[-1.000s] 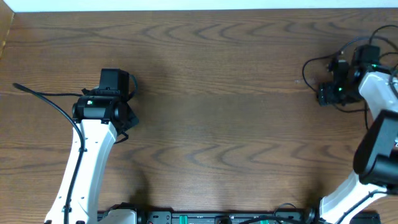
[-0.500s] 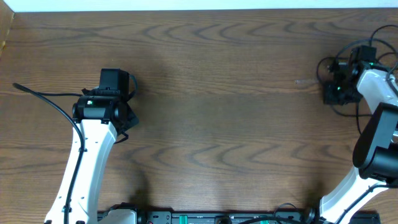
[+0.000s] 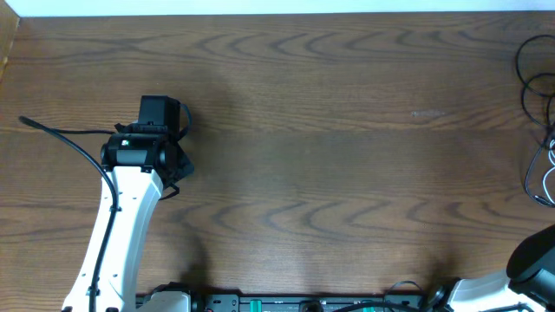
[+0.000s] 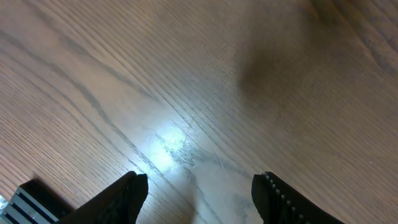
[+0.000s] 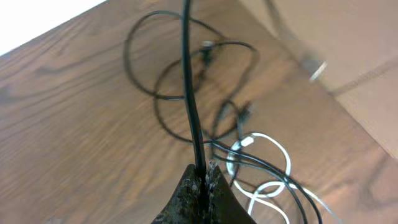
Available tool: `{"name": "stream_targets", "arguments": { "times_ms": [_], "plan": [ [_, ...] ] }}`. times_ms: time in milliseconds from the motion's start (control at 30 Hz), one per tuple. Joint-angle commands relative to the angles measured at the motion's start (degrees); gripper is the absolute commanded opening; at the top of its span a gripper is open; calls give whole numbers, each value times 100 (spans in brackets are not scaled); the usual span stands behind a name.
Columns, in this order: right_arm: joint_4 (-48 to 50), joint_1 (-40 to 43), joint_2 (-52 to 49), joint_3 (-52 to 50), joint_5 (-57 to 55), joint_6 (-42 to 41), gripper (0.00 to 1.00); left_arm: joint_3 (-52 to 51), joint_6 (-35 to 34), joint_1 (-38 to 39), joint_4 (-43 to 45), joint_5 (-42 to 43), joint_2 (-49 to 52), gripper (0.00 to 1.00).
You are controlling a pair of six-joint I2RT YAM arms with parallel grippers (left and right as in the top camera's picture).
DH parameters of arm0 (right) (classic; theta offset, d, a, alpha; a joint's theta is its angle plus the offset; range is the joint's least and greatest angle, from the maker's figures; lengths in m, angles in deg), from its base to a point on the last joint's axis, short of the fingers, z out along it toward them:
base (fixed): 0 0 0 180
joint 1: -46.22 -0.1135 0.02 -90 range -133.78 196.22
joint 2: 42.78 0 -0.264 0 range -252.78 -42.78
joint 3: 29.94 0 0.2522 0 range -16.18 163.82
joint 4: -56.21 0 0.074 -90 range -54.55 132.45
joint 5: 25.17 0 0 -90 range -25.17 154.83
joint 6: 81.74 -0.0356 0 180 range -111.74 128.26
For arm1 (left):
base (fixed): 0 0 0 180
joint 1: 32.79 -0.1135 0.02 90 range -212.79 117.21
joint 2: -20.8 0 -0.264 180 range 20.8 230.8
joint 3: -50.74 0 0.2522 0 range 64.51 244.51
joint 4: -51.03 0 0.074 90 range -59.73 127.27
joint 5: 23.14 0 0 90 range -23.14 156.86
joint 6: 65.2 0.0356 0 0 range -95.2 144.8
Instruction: Untangle cables
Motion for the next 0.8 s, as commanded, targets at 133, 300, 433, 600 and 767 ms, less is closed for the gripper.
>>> {"name": "stream_targets", "arguments": {
  "times_ms": [133,300,433,600,767],
  "plan": [
    [-280,396,-479,-37,-195,-501,1,-13,-7,-17,-17,-9,24,60],
    [-380,428,-769,-37,-254,-546,3,-13,-7,-17,-17,96,24,59],
    [-358,422,-800,-37,7,-544,47,-13,-4,-17,0,94,24,67],
    [-442,146,-800,-37,2192,44,69,-13,1202,212,896,452,24,81],
    [-1521,-621,-800,-37,2199,647,74,-13,1755,645,1547,894,24,84]
  ]
}}
